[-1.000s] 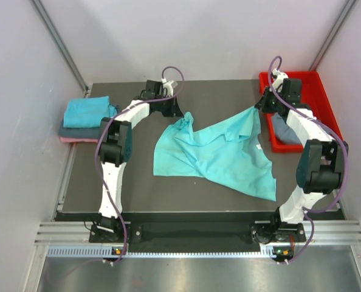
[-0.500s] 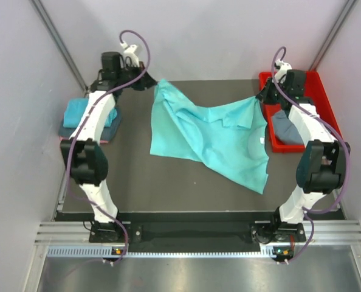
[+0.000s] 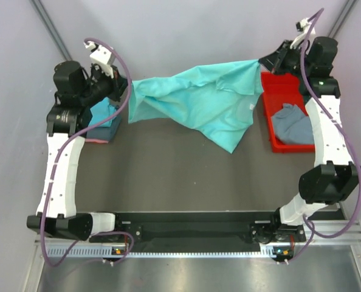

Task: Fold and stack the t-shirts
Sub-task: Flatten the tshirt out

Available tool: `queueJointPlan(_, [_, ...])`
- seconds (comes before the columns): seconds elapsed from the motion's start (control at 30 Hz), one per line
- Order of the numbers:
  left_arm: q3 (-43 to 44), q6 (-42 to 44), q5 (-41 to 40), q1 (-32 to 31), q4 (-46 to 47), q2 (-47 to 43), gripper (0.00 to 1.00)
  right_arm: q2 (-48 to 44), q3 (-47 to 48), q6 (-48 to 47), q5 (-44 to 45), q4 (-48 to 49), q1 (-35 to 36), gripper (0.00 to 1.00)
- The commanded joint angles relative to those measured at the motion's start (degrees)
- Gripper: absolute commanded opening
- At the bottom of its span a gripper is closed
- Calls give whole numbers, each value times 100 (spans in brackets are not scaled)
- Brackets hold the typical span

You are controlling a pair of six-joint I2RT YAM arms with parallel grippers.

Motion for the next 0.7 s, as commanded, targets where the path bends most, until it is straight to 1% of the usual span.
queueJointPlan(0.0, [-73, 308, -188, 8, -204, -404, 0, -448, 450, 376, -535, -132, -31, 0])
queueJointPlan(0.1, [-37, 361, -170, 8, -398, -843, 0, -781, 460, 526, -911, -377, -31, 0])
queueJointPlan(0.13, [6, 430, -127, 8, -720, -1210, 0, -1304, 172, 517, -1105, -613, -5, 0])
queueJointPlan(0.17, [7, 431, -127, 8, -723, -1214, 0, -1310, 169, 517, -1159, -615, -5, 0])
queueJointPlan(0.2, [24, 413, -153, 8, -802, -1379, 0, -1597, 39, 439, -1203, -737, 4, 0])
queueJointPlan(0.3, [103, 326, -145, 8, -1118, -1643, 0, -2063, 2, 289, -1335, -1158, 4, 0])
queueJointPlan(0.4, [252, 439, -100, 8, -1461, -1837, 0, -2538, 20, 210, -1546, -1458, 13, 0])
queueJointPlan(0.5, [367, 685, -21, 8, -1698, -1986, 0, -2944, 37, 183, -1485, -1616, 22, 0])
queueJointPlan(0.6, [402, 993, 31, 8, -1804, -2040, 0, -3094, 230, 87, -1309, -1958, 13, 0])
queueJointPlan(0.67, [297, 1116, 6, 16, -1874, -2049, 0, -3137, 161, 8, -1117, -2126, -5, 0])
